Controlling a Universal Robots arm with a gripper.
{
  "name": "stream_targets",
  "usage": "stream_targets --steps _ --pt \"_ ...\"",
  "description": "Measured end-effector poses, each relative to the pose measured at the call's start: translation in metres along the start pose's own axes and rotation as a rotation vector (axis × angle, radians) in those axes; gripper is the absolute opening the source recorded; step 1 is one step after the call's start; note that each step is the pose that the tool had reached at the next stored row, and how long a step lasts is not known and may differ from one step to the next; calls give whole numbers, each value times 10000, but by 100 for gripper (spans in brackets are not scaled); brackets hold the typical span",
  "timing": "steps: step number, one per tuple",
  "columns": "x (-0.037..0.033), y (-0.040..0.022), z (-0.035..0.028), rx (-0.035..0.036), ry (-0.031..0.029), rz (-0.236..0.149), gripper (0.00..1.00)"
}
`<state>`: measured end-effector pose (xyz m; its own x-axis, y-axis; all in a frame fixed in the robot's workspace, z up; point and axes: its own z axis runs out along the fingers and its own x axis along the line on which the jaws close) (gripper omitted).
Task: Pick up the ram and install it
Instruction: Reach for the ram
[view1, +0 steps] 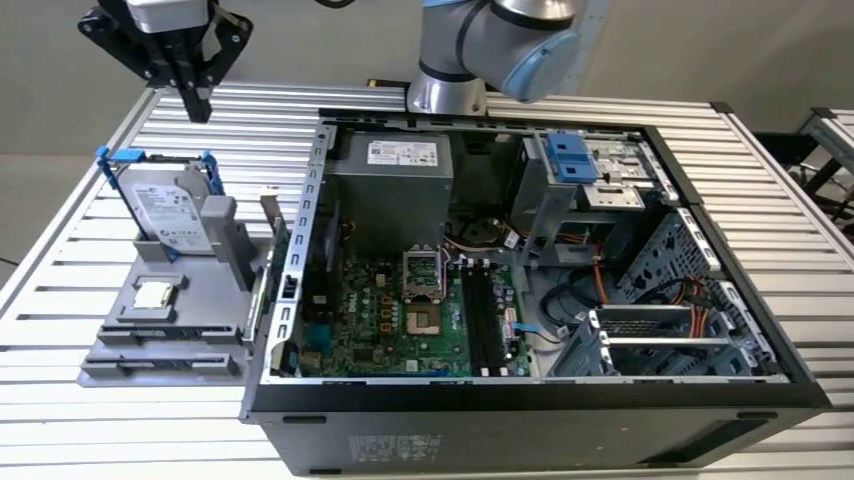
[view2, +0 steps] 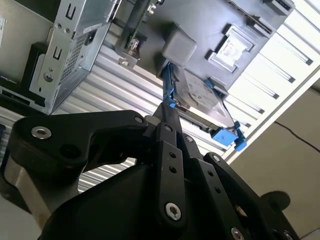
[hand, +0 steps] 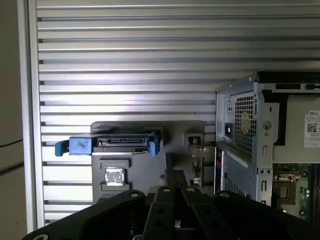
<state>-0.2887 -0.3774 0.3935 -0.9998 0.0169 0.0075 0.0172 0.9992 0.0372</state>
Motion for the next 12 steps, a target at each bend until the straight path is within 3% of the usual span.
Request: stream_targets --steps 12 --pt "253 18 3 18 -3 -106 0"
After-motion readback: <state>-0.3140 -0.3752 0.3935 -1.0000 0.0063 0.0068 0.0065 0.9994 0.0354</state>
